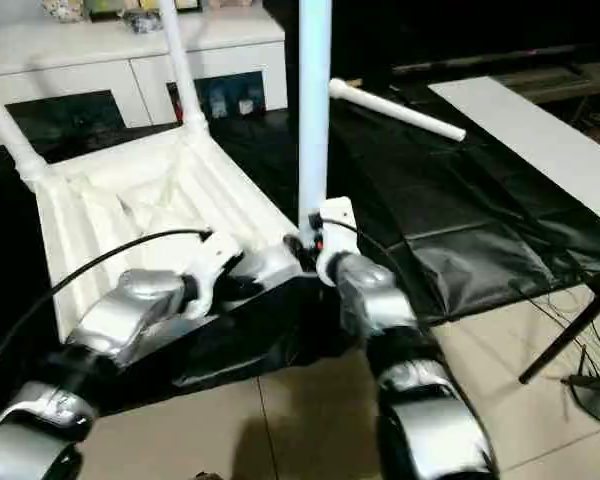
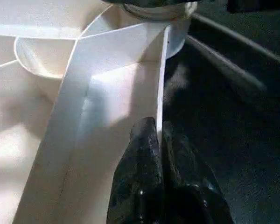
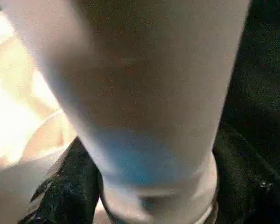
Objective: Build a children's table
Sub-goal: Rotate leg to tighten
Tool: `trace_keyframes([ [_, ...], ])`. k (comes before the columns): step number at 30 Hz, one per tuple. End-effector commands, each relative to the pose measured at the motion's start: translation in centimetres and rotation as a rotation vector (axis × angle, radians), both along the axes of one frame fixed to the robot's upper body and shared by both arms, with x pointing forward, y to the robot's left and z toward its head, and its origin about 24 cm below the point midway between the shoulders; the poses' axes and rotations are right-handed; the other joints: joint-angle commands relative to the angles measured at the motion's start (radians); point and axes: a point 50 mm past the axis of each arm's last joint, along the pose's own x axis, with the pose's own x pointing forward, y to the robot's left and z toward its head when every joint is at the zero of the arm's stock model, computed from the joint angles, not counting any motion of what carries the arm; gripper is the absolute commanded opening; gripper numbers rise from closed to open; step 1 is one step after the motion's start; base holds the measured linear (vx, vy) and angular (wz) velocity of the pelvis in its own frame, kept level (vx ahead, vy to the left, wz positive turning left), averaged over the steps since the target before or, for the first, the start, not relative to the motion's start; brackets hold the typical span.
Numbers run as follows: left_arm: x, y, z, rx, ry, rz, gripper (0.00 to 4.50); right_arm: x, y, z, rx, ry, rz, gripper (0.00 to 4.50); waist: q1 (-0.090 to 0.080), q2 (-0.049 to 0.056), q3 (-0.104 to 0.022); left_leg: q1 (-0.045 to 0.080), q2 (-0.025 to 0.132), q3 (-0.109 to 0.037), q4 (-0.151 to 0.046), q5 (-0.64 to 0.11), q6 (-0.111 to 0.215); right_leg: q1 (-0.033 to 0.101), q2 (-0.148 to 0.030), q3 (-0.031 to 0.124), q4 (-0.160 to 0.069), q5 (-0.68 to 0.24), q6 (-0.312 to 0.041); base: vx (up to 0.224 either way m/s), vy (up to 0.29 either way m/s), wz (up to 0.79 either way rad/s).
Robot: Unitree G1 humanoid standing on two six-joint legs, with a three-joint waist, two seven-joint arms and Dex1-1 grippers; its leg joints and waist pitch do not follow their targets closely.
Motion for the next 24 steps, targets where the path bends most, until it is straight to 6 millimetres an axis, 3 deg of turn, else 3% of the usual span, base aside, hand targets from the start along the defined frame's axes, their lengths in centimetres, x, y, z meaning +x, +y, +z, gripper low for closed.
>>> trace_keyframes([
  [1, 1.6, 1.4, 1.2, -0.001, -0.095, 0.209, 0.0, -1.3, 2.6, -1.9, 0.151, 0.118, -0.008, 2.72, -0.014, -0.006, -0.054, 0.06, 0.043, -0.05, -0.086, -0.599, -0.067, -0.003, -0.056, 0.018, -0.111, -0.611, -0.099, 0.0, 0.0, 0.0],
  [2, 1.7, 1.2, 1.2, 0.001, -0.101, 0.215, 0.0, -1.2, 3.0, -1.8, 0.153, 0.111, -0.02, 2.72, -0.018, -0.006, -0.058, 0.052, 0.044, -0.052, -0.095, -0.593, -0.056, 0.009, -0.057, 0.016, -0.109, -0.561, -0.099, 0.0, 0.0, 0.0],
  [3, 1.7, 1.2, 1.2, 0.001, -0.101, 0.214, 0.0, -1.2, 3.0, -1.7, 0.155, 0.11, -0.019, 2.72, -0.019, -0.005, -0.057, 0.047, 0.046, -0.053, -0.099, -0.591, -0.056, 0.01, -0.057, 0.017, -0.105, -0.545, -0.103, 0.0, 0.0, 0.0],
  [4, 1.7, 1.1, 1.2, 0.006, -0.103, 0.21, 0.0, -1.1, 3.4, -1.5, 0.169, 0.1, -0.007, 3.28, -0.019, -0.011, -0.058, 0.046, 0.046, -0.051, -0.1, -0.589, -0.054, 0.009, -0.057, 0.019, -0.103, -0.532, -0.109, 0.0, 0.0, 0.0],
  [6, 1.5, 1.3, 1.2, 0.021, -0.102, 0.207, 0.0, -0.8, 3.8, -0.8, 0.164, 0.071, 0.033, 3.42, -0.02, -0.017, -0.059, 0.041, 0.044, -0.049, -0.098, -0.57, -0.043, 0.01, -0.062, 0.026, -0.1, -0.525, -0.117, 0.0, 0.0, 0.0],
  [7, 1.5, 1.3, 1.1, 0.026, -0.1, 0.207, 0.0, -0.8, 4.0, -0.7, 0.164, 0.066, 0.044, 3.6, -0.023, -0.019, -0.06, 0.032, 0.044, -0.052, -0.101, -0.552, -0.038, 0.017, -0.064, 0.026, -0.095, -0.518, -0.118, 0.008, 0.023, -0.21],
  [8, 1.4, 1.4, 1.0, 0.027, -0.097, 0.201, 0.0, -0.7, 4.0, -0.5, 0.154, 0.054, 0.054, 3.71, -0.032, -0.019, -0.062, 0.003, 0.043, -0.059, -0.107, -0.499, -0.029, 0.04, -0.066, 0.022, -0.082, -0.486, -0.116, 0.008, 0.023, -0.21],
  [9, 1.3, 1.5, 1.0, 0.027, -0.092, 0.189, 0.0, -0.6, 3.9, -0.3, 0.138, 0.037, 0.073, 3.71, -0.04, -0.016, -0.066, -0.008, 0.044, -0.061, -0.109, -0.465, -0.024, 0.046, -0.066, 0.02, -0.078, -0.443, -0.118, 0.003, 0.022, -0.3],
  [11, 1.1, 1.9, 1.0, 0.022, -0.093, 0.156, 0.0, -0.4, 3.8, 0.1, 0.082, -0.004, 0.138, 3.93, -0.045, -0.017, -0.068, 0.004, 0.043, -0.058, -0.102, -0.472, -0.018, 0.032, -0.065, 0.023, -0.081, -0.404, -0.148, 0.017, 0.008, -0.18],
  [12, 1.1, 2.0, 1.0, 0.02, -0.097, 0.15, 0.0, -0.4, 3.6, 0.1, 0.059, -0.014, 0.163, 3.93, -0.04, -0.017, -0.068, 0.016, 0.041, -0.051, -0.095, -0.469, -0.011, 0.022, -0.066, 0.029, -0.085, -0.392, -0.175, 0.0, 0.0, 0.0],
  [15, 0.8, 2.7, 1.2, 0.02, -0.106, 0.097, 0.0, -0.5, 2.6, 0.2, -0.041, -0.063, 0.264, 4.02, -0.031, -0.013, -0.069, 0.015, 0.043, -0.045, -0.09, -0.411, 0.01, 0.027, -0.065, 0.032, -0.079, -0.342, -0.205, 0.0, 0.0, 0.0],
  [17, 0.6, 3.1, 1.2, 0.025, -0.098, 0.073, 0.0, -0.6, 2.1, 0.2, -0.061, -0.08, 0.319, 4.02, -0.027, -0.016, -0.071, 0.015, 0.044, -0.042, -0.089, -0.382, 0.021, 0.03, -0.061, 0.032, -0.074, -0.293, -0.219, 0.0, 0.0, 0.0],
  [18, 0.1, 3.9, 1.0, 0.041, -0.082, 0.005, 0.0, -0.8, 0.8, 0.5, -0.079, -0.108, 0.404, 4.02, -0.021, -0.016, -0.073, 0.019, 0.045, -0.04, -0.086, -0.361, 0.032, 0.031, -0.06, 0.032, -0.073, -0.268, -0.225, 0.0, 0.0, 0.0],
  [19, -0.1, 4.2, 0.9, 0.047, -0.071, -0.013, 0.0, -0.9, 0.2, 0.6, -0.083, -0.114, 0.426, 4.02, -0.017, -0.013, -0.073, 0.01, 0.047, -0.039, -0.086, -0.325, 0.048, 0.038, -0.06, 0.034, -0.066, -0.229, -0.227, 0.054, -0.016, 0.03],
  [20, -0.4, 4.5, 0.9, 0.05, -0.065, -0.058, 0.0, -1.1, -0.5, 0.8, -0.105, -0.123, 0.456, 4.02, -0.016, -0.012, -0.078, 0.01, 0.047, -0.039, -0.083, -0.295, 0.054, 0.04, -0.06, 0.034, -0.061, -0.197, -0.233, 0.054, -0.016, 0.03],
  [22, -1.0, 4.9, 0.8, 0.055, -0.037, -0.124, 0.0, -1.3, -1.8, 1.0, -0.154, -0.136, 0.507, 4.02, -0.002, -0.007, -0.082, 0.017, 0.051, -0.032, -0.074, -0.22, 0.08, 0.034, -0.055, 0.033, -0.049, -0.105, -0.273, 0.027, -0.006, 0.01],
  [24, -1.6, 5.4, 0.8, 0.067, -0.017, -0.207, 0.0, -2.0, -2.9, 1.2, -0.185, -0.137, 0.599, 4.02, 0.004, -0.009, -0.083, 0.011, 0.05, -0.032, -0.069, -0.177, 0.102, 0.04, -0.055, 0.032, -0.042, -0.064, -0.282, 0.0, 0.0, 0.0],
])
